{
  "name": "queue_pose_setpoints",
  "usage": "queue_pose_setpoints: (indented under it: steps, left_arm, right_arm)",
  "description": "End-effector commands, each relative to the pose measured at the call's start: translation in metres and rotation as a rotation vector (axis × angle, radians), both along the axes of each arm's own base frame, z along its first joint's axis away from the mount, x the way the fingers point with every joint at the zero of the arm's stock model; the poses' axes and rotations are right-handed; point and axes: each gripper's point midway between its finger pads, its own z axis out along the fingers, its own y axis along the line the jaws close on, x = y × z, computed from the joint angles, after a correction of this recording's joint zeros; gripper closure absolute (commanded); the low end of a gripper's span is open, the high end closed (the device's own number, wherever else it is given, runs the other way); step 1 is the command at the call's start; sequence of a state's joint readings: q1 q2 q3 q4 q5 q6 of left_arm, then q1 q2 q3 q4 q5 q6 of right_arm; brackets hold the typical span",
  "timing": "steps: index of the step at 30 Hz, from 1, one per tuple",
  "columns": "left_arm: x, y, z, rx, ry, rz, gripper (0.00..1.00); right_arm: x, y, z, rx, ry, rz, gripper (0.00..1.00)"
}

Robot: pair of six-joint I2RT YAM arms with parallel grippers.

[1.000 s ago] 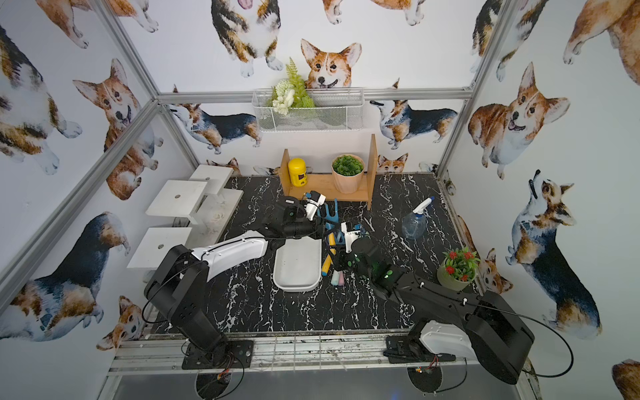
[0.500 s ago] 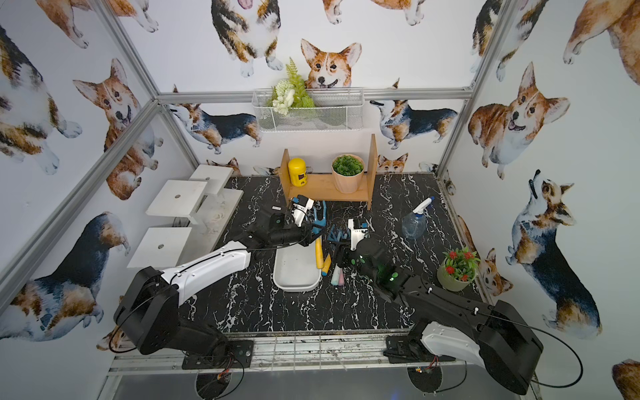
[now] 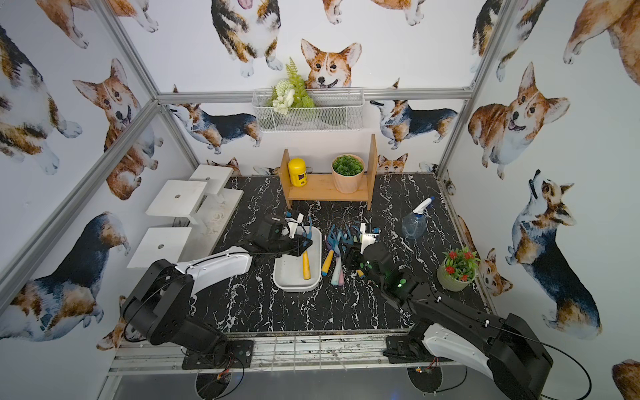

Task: Put the rake into the storage box
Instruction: Place the rake in the storage box, then pick up the rake at the center of the board.

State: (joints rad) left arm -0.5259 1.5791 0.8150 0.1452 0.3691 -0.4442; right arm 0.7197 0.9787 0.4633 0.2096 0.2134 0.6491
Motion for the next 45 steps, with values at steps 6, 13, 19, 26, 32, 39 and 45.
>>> queue_pose_setpoints:
  steps: [6,13,19,26,32,39,45]
  left_arm:
    - [0.003,-0.007,-0.028,-0.019,0.127,-0.042,0.47]
    - [0.011,0.003,-0.040,0.041,0.174,0.020,0.15]
    - [0.042,0.069,-0.028,0.327,0.157,0.416,0.20]
    - [0.052,0.065,0.003,0.366,0.095,0.457,0.19]
    - [0.052,0.060,0.009,0.336,0.072,0.477,0.19]
    - [0.044,0.059,-0.003,0.329,0.100,0.484,0.19]
    - [0.042,0.064,0.005,0.319,0.078,0.497,0.19]
  right_arm:
    - [-0.001,-0.011,-0.025,-0.072,0.070,-0.047,0.36]
    - [-0.001,-0.020,-0.044,-0.102,0.132,-0.106,0.35]
    - [0.000,-0.022,-0.056,-0.136,0.183,-0.124,0.36]
    - [0.003,-0.025,-0.071,-0.144,0.257,-0.153,0.43]
    - [0.006,-0.019,-0.094,-0.136,0.338,-0.104,0.45]
    - [0.014,-0.012,-0.114,-0.241,0.369,-0.050,0.43]
    - [0.026,-0.020,-0.121,-0.394,0.367,-0.032,0.41]
